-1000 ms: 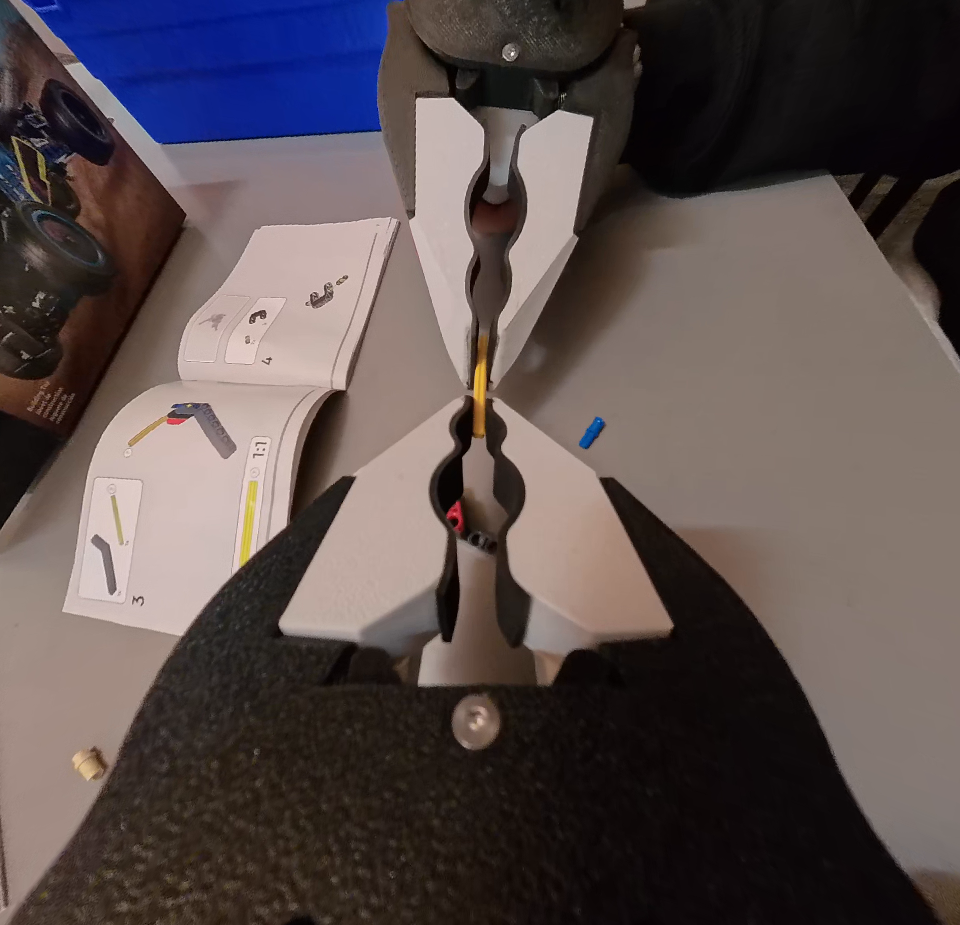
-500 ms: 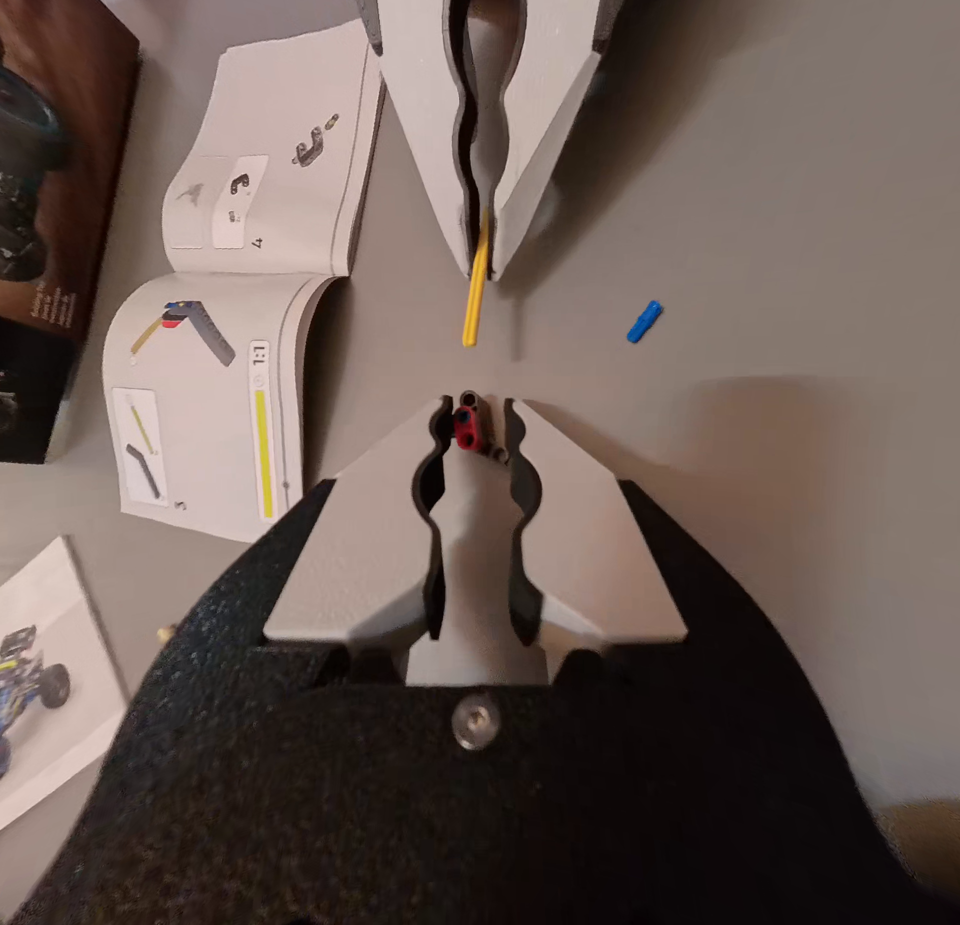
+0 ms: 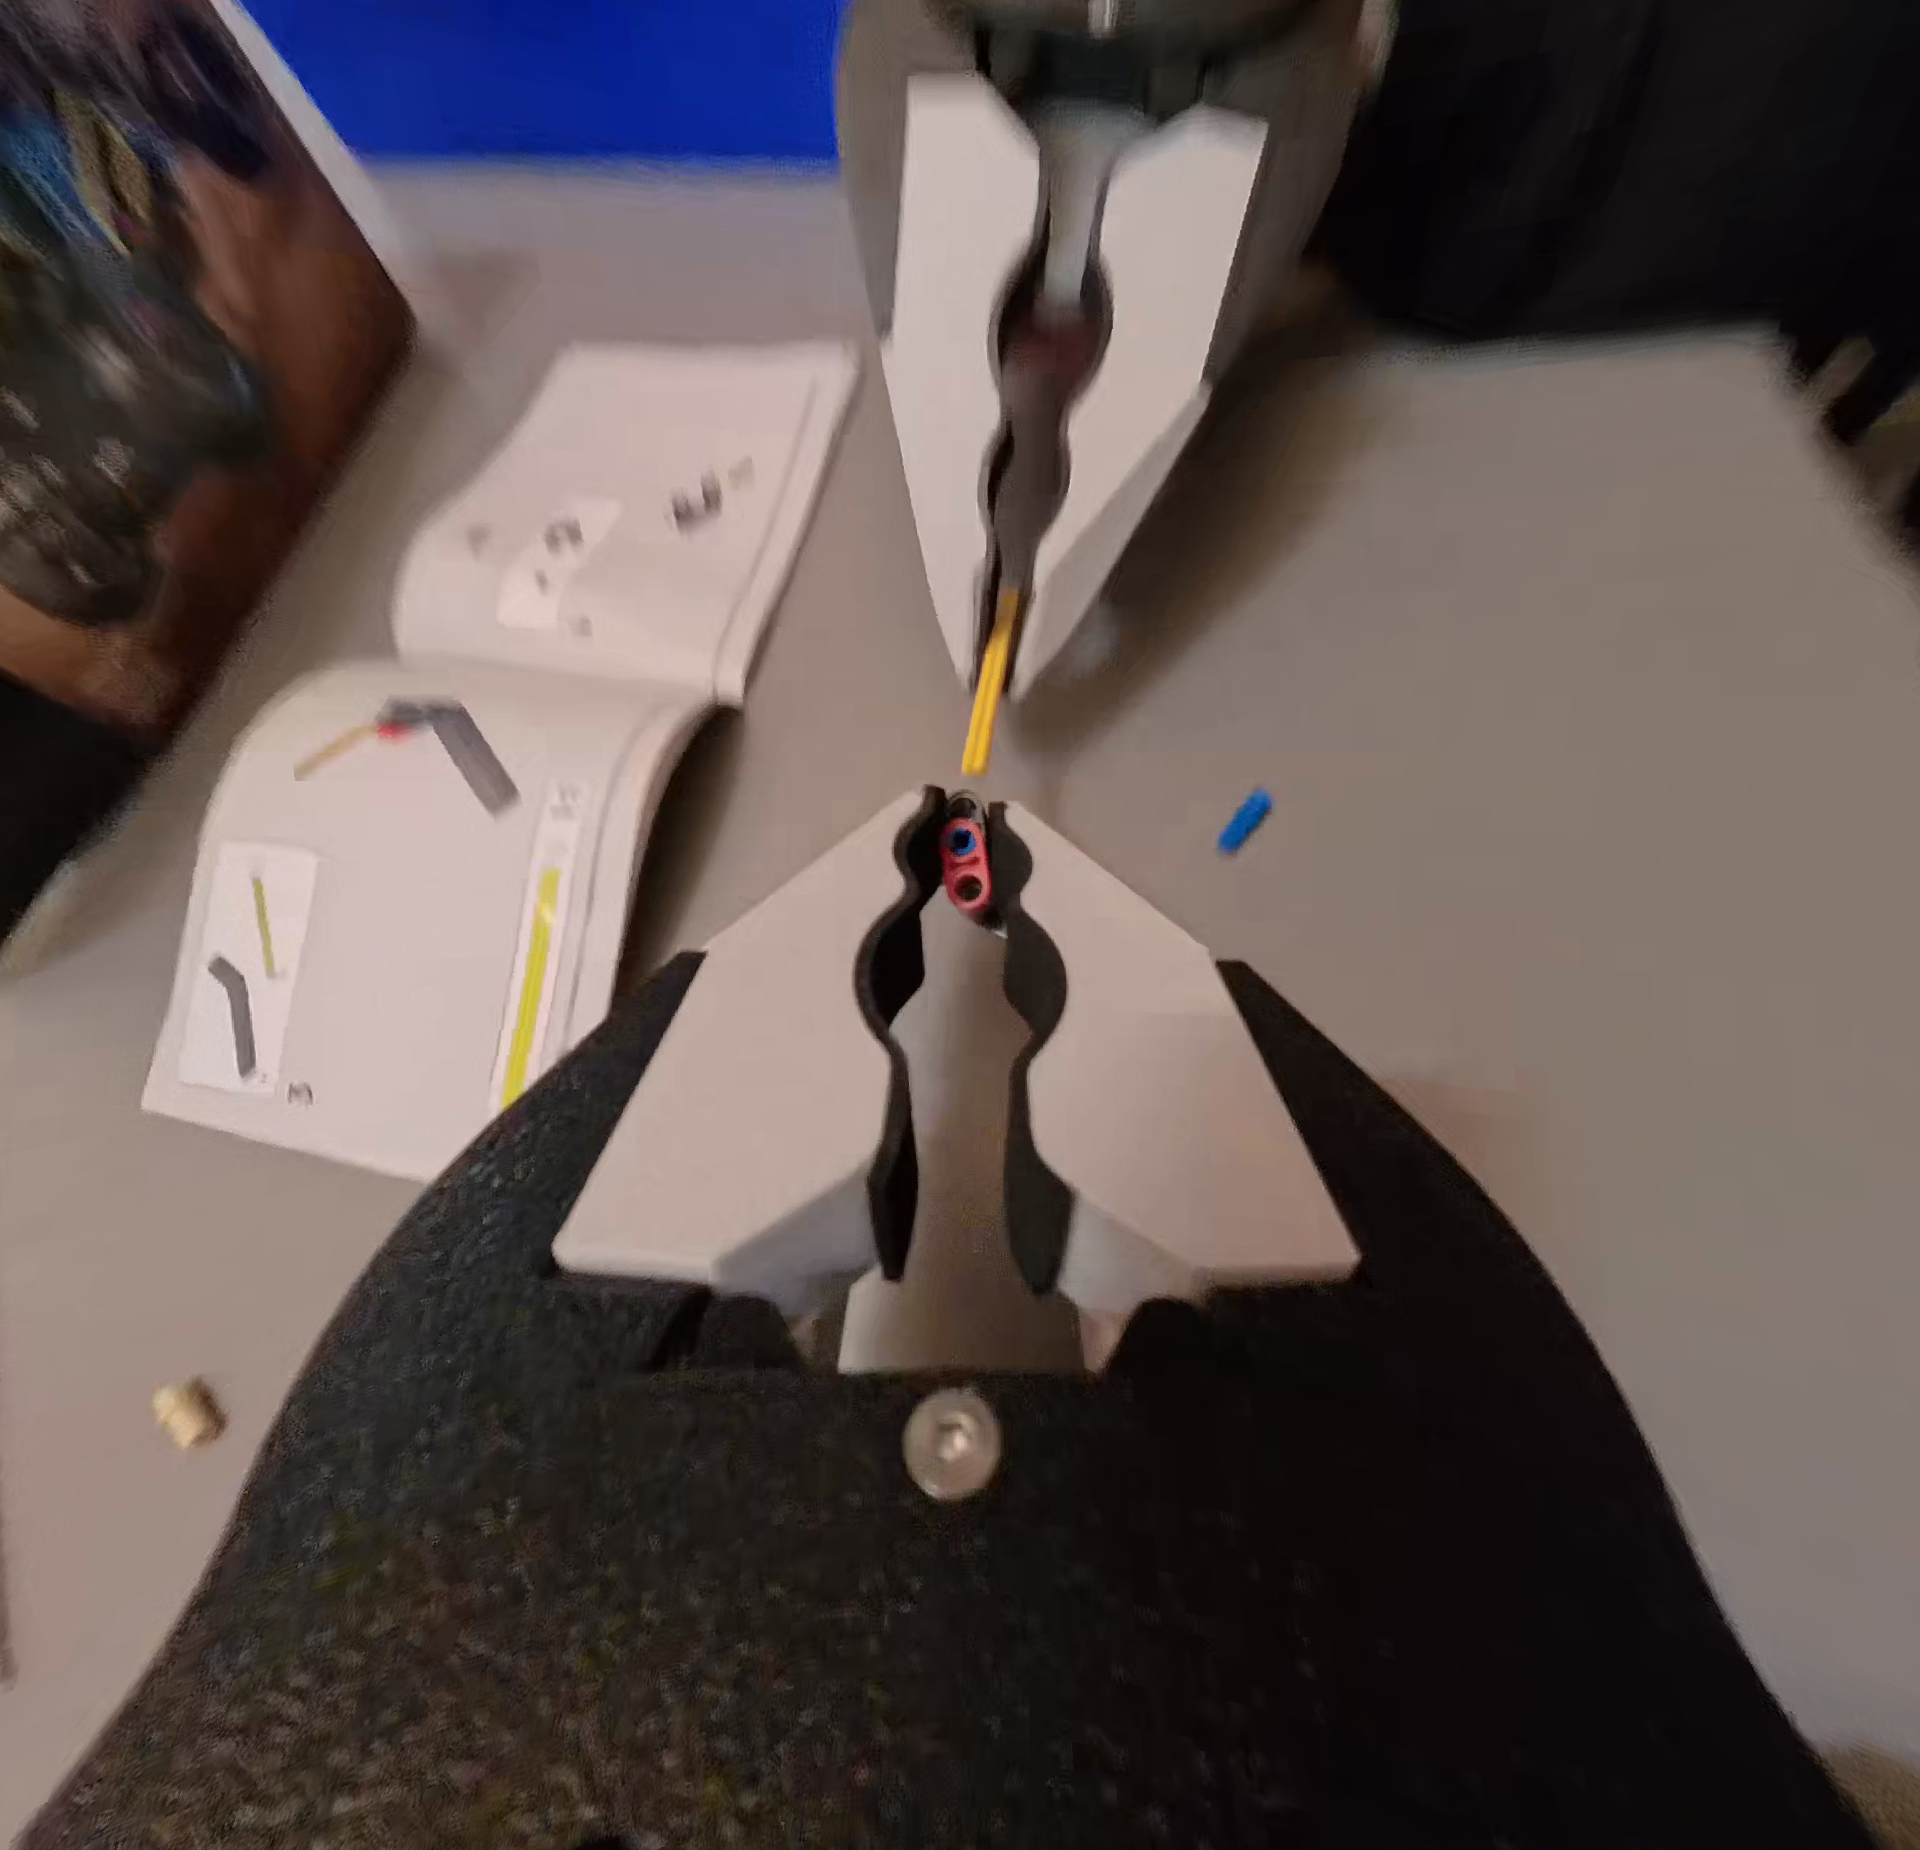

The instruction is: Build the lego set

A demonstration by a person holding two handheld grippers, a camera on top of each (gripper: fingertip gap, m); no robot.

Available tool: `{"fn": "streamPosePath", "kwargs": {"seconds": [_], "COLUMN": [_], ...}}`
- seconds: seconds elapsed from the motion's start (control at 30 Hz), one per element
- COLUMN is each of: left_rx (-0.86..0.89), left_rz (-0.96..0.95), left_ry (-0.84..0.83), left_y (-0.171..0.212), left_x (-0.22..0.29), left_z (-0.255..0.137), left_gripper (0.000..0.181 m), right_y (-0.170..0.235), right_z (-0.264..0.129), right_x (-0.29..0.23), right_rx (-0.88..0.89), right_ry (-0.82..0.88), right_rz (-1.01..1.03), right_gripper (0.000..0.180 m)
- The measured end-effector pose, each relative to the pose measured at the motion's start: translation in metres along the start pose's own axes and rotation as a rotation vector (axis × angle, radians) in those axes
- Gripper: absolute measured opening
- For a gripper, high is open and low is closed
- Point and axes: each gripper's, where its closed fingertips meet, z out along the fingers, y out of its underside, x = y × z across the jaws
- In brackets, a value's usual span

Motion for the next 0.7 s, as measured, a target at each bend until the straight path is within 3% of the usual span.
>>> {"fn": "streamPosePath", "kwargs": {"seconds": [0.03, 0.13, 0.27, 0.7], "left_rx": [0.104, 0.378, 0.589, 0.591], "left_rz": [-0.020, -0.067, -0.127, -0.110], "left_ry": [0.010, 0.034, 0.059, 0.083], "left_y": [-0.014, -0.050, -0.073, -0.075], "left_x": [-0.001, -0.004, -0.007, -0.001], "left_z": [-0.007, -0.033, -0.054, -0.049], "left_gripper": [0.006, 0.006, 0.005, 0.005], "right_y": [-0.006, -0.028, -0.043, -0.053], "right_z": [-0.003, -0.018, -0.029, -0.026], "right_x": [0.001, 0.005, 0.008, 0.002], "right_rx": [0.037, 0.173, 0.269, 0.319], "right_ry": [0.003, 0.017, 0.031, 0.013], "right_rz": [0.009, 0.038, 0.048, 0.049], "right_gripper": [0.003, 0.003, 0.002, 0.002]}}
